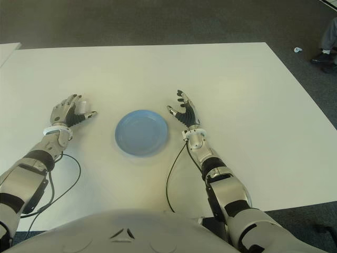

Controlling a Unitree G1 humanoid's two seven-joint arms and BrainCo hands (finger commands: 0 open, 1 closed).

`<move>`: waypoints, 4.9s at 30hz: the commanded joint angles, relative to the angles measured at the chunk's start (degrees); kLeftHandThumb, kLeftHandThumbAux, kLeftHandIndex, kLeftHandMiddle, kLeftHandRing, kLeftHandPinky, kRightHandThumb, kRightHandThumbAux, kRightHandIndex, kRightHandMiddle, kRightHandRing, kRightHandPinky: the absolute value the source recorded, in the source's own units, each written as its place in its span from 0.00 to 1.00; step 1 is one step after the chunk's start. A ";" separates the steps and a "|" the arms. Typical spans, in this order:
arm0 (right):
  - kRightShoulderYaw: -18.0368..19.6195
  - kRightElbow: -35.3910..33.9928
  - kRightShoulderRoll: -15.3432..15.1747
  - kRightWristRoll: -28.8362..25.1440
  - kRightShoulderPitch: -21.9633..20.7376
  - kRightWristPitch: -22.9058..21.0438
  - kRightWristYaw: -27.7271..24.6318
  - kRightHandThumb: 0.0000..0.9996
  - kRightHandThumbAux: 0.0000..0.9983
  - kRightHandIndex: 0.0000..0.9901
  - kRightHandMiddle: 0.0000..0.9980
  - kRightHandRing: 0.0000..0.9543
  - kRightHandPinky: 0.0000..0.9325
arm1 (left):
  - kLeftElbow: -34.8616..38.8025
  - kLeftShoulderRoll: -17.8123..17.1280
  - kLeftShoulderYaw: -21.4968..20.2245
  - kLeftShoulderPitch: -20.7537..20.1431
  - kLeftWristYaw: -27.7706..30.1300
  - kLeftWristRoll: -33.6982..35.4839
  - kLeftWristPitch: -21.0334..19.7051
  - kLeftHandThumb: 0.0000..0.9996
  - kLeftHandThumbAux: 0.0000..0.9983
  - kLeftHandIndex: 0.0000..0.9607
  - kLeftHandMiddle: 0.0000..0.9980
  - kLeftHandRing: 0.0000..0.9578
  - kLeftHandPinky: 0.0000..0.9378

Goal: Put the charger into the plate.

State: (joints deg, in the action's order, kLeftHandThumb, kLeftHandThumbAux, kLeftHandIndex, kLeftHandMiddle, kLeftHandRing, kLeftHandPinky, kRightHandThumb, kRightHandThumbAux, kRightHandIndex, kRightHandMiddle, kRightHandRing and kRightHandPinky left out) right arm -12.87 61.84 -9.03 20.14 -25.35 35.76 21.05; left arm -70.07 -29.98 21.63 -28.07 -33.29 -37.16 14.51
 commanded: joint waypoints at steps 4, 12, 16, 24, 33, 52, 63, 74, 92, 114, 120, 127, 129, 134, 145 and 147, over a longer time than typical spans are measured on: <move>-0.49 5.48 1.55 0.17 6.98 -2.21 -1.87 0.22 0.57 0.09 0.16 0.22 0.29 | -2.99 1.37 1.86 1.25 -4.96 -1.27 1.71 0.43 0.29 0.32 0.51 0.59 0.69; 0.61 5.91 1.98 -1.02 6.78 -1.52 -3.26 0.22 0.59 0.09 0.16 0.21 0.28 | -3.15 1.25 3.09 1.54 -10.24 -1.75 3.34 0.43 0.40 0.65 0.79 0.83 0.91; 1.08 6.12 2.16 -1.84 6.69 -1.43 -4.35 0.22 0.59 0.08 0.15 0.20 0.26 | -3.14 0.92 2.83 1.80 -10.27 -1.17 6.12 0.42 0.45 0.75 0.83 0.86 0.93; 2.15 6.22 2.45 -3.03 6.60 -1.33 -6.48 0.20 0.59 0.08 0.13 0.17 0.23 | -3.06 -0.05 2.92 2.03 -11.51 -1.28 11.77 0.42 0.50 0.82 0.86 0.88 0.92; 2.62 6.25 2.59 -3.40 6.45 -1.62 -7.45 0.17 0.58 0.07 0.13 0.17 0.23 | -2.61 -1.27 2.65 2.26 -13.55 -1.33 18.38 0.43 0.51 0.84 0.86 0.89 0.94; 3.66 6.50 2.84 -4.48 6.02 -2.33 -10.37 0.11 0.57 0.05 0.09 0.13 0.21 | -2.26 -2.52 2.59 1.29 -19.80 -2.54 22.85 0.43 0.45 0.84 0.88 0.92 0.97; 4.24 6.36 2.87 -4.79 6.05 -2.14 -11.29 0.10 0.58 0.05 0.09 0.13 0.20 | 8.78 -5.47 -0.03 1.18 -18.88 -1.47 27.02 0.42 0.44 0.84 0.88 0.93 0.98; 5.23 6.63 3.27 -5.72 5.79 -2.95 -12.37 0.12 0.60 0.05 0.10 0.13 0.19 | 21.42 -5.26 -3.65 4.08 -13.36 0.31 25.38 0.39 0.42 0.85 0.89 0.93 0.99; 10.18 5.25 5.23 -13.66 5.57 -4.96 -20.16 0.11 0.62 0.02 0.10 0.11 0.14 | 40.81 0.35 -5.49 9.23 2.93 2.20 20.97 0.39 0.39 0.88 0.90 0.93 0.97; 14.38 4.93 6.78 -16.95 5.17 -6.45 -23.47 0.11 0.61 0.00 0.04 0.05 0.10 | 45.55 5.29 -0.96 9.76 7.98 -5.57 16.98 0.34 0.43 0.87 0.89 0.92 0.95; 14.51 4.90 7.23 -16.86 5.16 -6.31 -23.11 0.11 0.61 0.00 0.05 0.05 0.10 | 49.09 5.95 -0.11 11.26 11.13 -6.03 14.42 0.32 0.44 0.87 0.88 0.92 0.94; 14.48 4.81 7.43 -16.73 5.03 -6.40 -23.04 0.11 0.60 0.00 0.05 0.06 0.10 | 47.39 8.73 2.54 13.93 11.17 -6.80 13.20 0.31 0.45 0.87 0.88 0.91 0.92; 14.44 4.82 7.46 -16.66 5.01 -6.38 -23.07 0.10 0.60 0.00 0.05 0.05 0.10 | 47.38 8.94 2.75 14.25 11.46 -6.79 12.64 0.31 0.44 0.87 0.88 0.90 0.91; 14.29 4.88 7.55 -16.46 5.01 -6.32 -23.10 0.10 0.60 0.00 0.04 0.05 0.09 | 48.37 9.10 2.70 14.83 11.97 -7.36 11.14 0.31 0.43 0.87 0.88 0.90 0.90; 14.04 5.00 7.56 -15.90 5.01 -6.10 -22.85 0.09 0.60 0.00 0.05 0.06 0.10 | 50.13 9.64 2.63 16.11 13.23 -6.22 9.21 0.35 0.44 0.72 0.83 0.84 0.81; 14.00 5.10 7.56 -15.82 4.98 -6.09 -22.81 0.09 0.61 0.00 0.06 0.06 0.10 | 50.31 9.21 2.82 16.18 14.90 -5.65 9.39 0.37 0.41 0.51 0.65 0.67 0.65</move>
State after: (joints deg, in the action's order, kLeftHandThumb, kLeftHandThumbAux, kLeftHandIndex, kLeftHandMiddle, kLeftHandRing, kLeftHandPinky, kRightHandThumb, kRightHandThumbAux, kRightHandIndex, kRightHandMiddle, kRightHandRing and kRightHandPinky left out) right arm 1.54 62.67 -2.82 4.13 -25.88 35.32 -1.58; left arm -20.25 -20.45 24.40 -12.43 -20.95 -43.76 23.99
